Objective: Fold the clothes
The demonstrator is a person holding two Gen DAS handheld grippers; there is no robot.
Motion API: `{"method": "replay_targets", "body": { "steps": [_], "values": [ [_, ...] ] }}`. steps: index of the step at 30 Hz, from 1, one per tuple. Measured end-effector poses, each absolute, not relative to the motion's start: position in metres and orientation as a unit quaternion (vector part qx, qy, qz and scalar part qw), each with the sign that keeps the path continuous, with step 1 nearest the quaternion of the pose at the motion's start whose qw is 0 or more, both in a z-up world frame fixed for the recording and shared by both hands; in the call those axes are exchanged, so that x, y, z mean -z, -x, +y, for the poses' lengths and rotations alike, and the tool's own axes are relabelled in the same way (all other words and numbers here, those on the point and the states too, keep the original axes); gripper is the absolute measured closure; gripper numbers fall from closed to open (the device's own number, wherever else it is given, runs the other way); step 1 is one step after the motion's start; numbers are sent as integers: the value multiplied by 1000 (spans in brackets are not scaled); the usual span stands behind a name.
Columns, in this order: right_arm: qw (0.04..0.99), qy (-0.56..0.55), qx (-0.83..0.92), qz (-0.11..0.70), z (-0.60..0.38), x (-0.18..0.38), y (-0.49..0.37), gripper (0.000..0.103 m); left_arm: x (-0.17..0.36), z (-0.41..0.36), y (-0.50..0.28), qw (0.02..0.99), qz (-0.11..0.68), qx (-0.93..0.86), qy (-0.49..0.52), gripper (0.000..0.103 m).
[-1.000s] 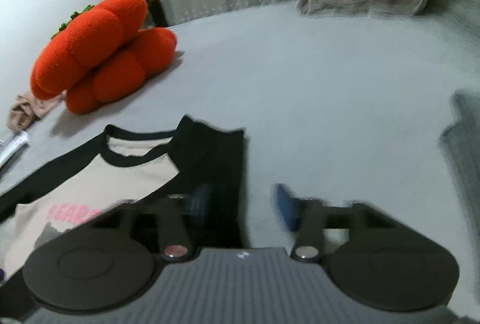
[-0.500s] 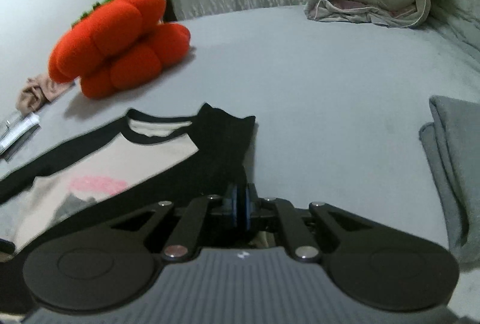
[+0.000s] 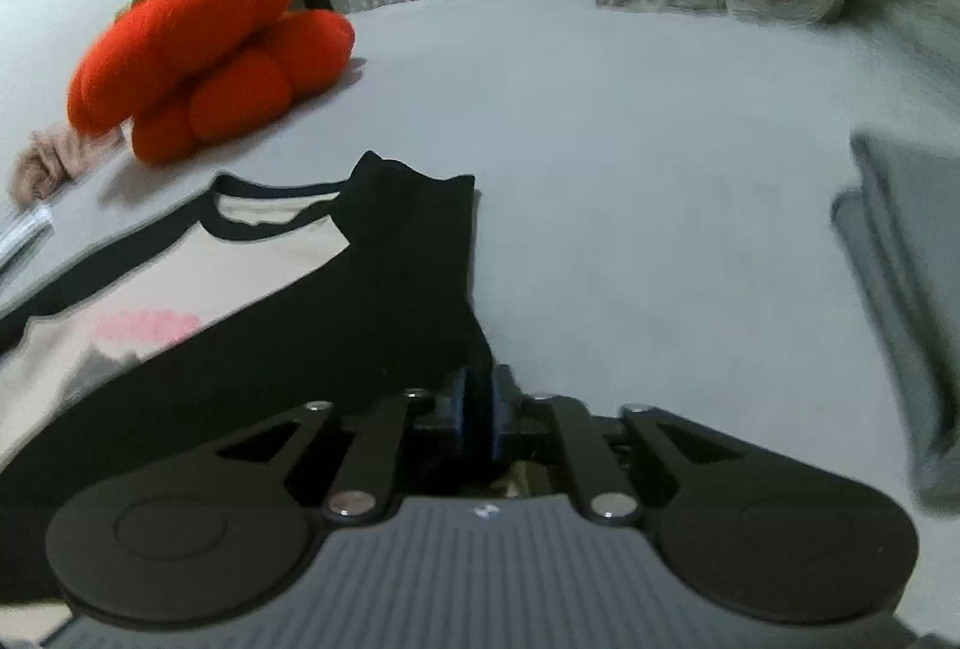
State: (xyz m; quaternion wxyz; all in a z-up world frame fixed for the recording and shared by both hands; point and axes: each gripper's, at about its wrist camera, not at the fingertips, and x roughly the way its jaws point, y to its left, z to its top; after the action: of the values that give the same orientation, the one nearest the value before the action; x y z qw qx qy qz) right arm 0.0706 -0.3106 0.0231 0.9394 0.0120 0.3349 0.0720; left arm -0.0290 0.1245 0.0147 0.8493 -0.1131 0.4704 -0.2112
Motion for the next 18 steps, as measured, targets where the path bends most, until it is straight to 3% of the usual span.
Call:
{"method": "replay_targets", "body": {
  "steps": [1,7,13,15,18],
  "values": [
    [942,13,-62,328,-304,-27,-68,55,-15,124,30,850,469,213,112,99],
    [948,86,-128,280,-240,-60,-24,52,-16,129,35,850,468,212,115,99],
    [899,184,-273,288,-102,-28,45,51,-21,146,43,851,461,204,147,96],
    [885,213,-306,277,-66,-20,72,51,-29,164,47,862,445,183,160,66],
    [882,257,-315,240,-27,-13,108,51,-46,206,53,890,404,122,173,61]
  ]
}}
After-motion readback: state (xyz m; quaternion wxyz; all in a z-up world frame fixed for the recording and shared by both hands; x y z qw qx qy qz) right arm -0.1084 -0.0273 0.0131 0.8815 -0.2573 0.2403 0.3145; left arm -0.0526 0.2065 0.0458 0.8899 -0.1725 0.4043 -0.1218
